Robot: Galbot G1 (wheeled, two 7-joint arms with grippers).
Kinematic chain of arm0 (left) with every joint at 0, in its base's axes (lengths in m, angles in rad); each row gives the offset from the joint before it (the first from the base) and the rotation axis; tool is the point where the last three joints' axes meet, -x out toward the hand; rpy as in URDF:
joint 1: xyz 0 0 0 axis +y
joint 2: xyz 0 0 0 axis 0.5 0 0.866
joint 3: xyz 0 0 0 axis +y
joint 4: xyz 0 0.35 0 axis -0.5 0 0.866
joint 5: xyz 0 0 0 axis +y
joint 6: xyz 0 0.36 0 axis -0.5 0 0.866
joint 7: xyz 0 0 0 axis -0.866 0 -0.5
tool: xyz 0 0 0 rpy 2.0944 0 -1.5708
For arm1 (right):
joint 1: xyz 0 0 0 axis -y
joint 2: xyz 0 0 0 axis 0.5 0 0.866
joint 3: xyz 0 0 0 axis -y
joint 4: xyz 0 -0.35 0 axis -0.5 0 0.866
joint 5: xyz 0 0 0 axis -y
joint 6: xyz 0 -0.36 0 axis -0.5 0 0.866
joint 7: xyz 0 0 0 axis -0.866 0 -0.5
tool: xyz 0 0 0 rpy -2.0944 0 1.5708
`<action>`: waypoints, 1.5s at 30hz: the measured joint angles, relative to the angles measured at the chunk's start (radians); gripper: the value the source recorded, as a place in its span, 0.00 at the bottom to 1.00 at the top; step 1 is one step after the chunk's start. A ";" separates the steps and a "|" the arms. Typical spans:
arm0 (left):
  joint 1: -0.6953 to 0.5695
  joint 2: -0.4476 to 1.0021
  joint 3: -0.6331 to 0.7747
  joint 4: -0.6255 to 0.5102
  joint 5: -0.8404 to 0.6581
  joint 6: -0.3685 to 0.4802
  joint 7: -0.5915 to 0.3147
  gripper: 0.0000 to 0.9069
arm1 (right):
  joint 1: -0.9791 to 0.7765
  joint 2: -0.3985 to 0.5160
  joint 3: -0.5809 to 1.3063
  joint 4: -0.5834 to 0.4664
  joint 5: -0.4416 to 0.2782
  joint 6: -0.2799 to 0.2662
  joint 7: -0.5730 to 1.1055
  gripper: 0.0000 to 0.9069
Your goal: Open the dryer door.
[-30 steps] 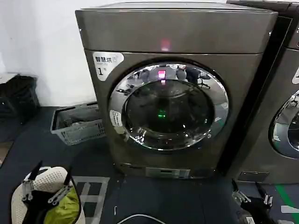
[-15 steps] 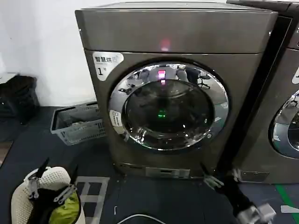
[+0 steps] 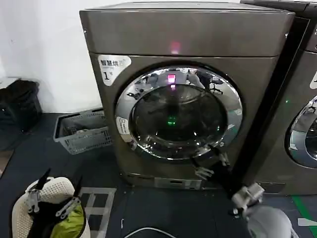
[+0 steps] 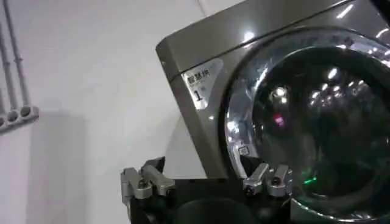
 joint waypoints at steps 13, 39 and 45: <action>0.010 -0.022 0.006 -0.013 0.018 -0.004 0.006 1.00 | 0.298 0.046 -0.248 -0.180 0.006 0.001 0.004 1.00; 0.007 -0.049 0.010 -0.026 0.041 -0.007 0.009 1.00 | 0.562 0.197 -0.478 -0.364 0.013 -0.005 -0.003 1.00; 0.009 -0.053 0.007 -0.035 0.042 -0.007 0.010 1.00 | 0.596 0.237 -0.506 -0.402 0.012 -0.006 -0.002 1.00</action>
